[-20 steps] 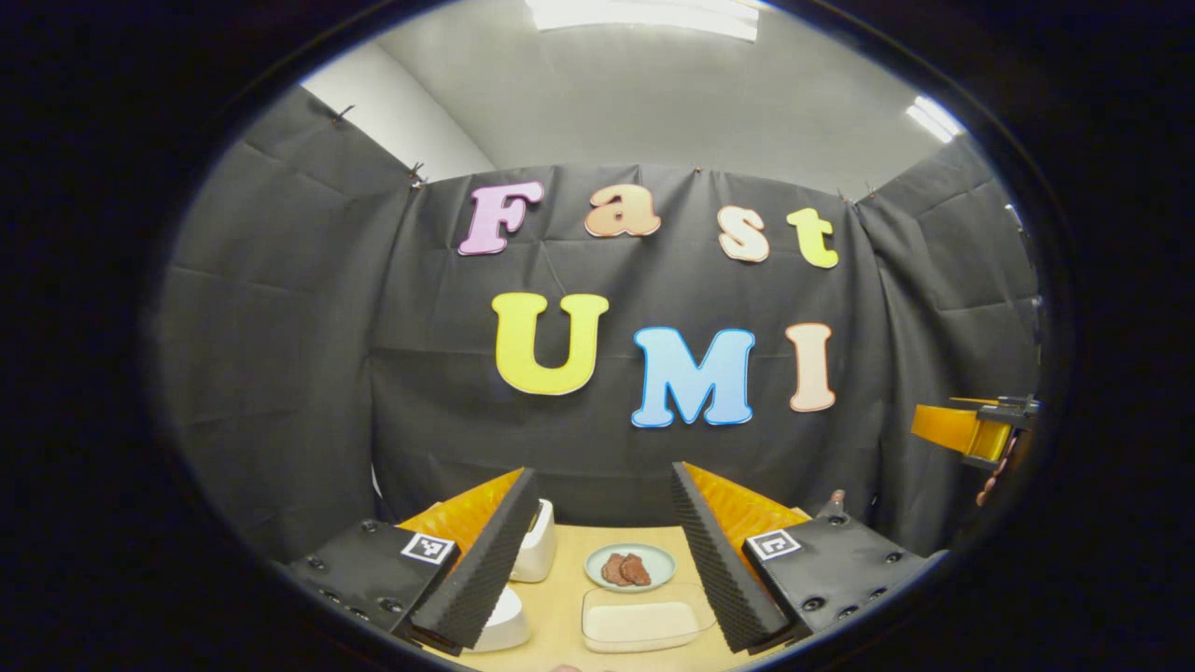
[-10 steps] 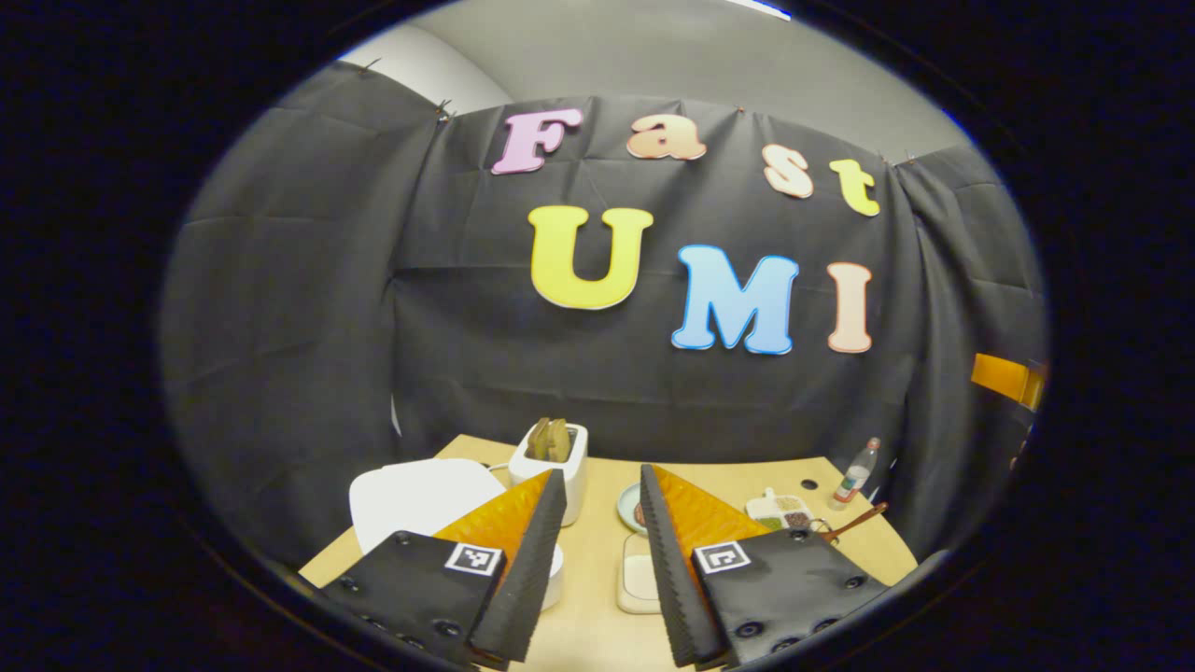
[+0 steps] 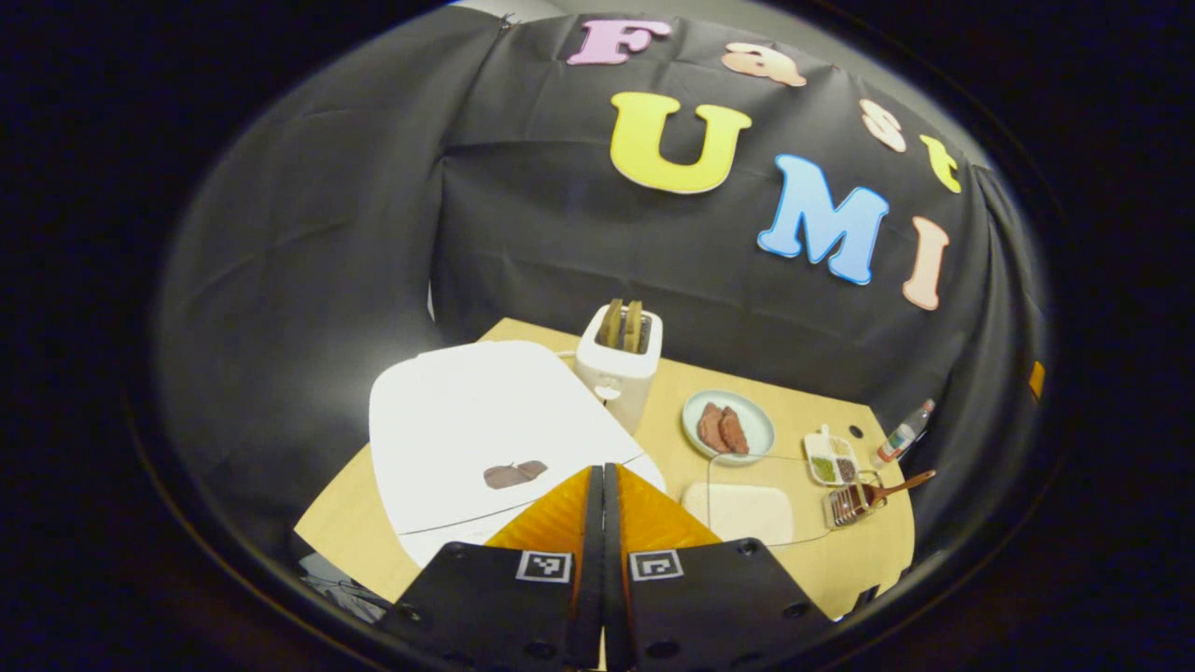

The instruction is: Close the left gripper, press the button to open the rice cooker; take a wooden spoon from the chopstick holder with the right hand, scoop a spoonful of rice and pour it into the rice cooker, then put the wooden spoon back into the chopstick holder.

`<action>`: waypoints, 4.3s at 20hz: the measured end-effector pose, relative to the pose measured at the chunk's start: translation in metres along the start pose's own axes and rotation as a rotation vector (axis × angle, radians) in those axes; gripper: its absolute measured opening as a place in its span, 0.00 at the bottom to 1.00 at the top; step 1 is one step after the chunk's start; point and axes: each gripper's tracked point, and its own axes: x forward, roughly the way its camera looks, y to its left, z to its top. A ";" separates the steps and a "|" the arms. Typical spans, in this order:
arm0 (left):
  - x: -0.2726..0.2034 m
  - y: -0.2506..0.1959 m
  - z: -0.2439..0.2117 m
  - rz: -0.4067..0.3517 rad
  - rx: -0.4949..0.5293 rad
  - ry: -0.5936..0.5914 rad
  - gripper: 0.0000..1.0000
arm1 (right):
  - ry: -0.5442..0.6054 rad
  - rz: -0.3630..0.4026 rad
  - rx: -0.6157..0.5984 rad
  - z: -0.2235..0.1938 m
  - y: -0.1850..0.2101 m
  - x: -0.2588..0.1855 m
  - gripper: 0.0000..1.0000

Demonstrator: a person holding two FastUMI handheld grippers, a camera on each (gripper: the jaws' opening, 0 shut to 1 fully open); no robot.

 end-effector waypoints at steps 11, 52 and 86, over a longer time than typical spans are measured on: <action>0.058 0.035 -0.022 0.029 -0.055 0.114 0.09 | 0.034 -0.036 -0.014 -0.011 -0.010 0.002 0.99; -0.135 -0.187 0.128 -0.196 0.155 -0.563 0.91 | 0.030 -0.167 0.187 -0.103 -0.125 0.069 0.99; -0.156 -0.175 0.098 -0.083 0.173 -0.542 0.93 | 0.098 0.091 0.166 -0.119 -0.048 0.135 0.09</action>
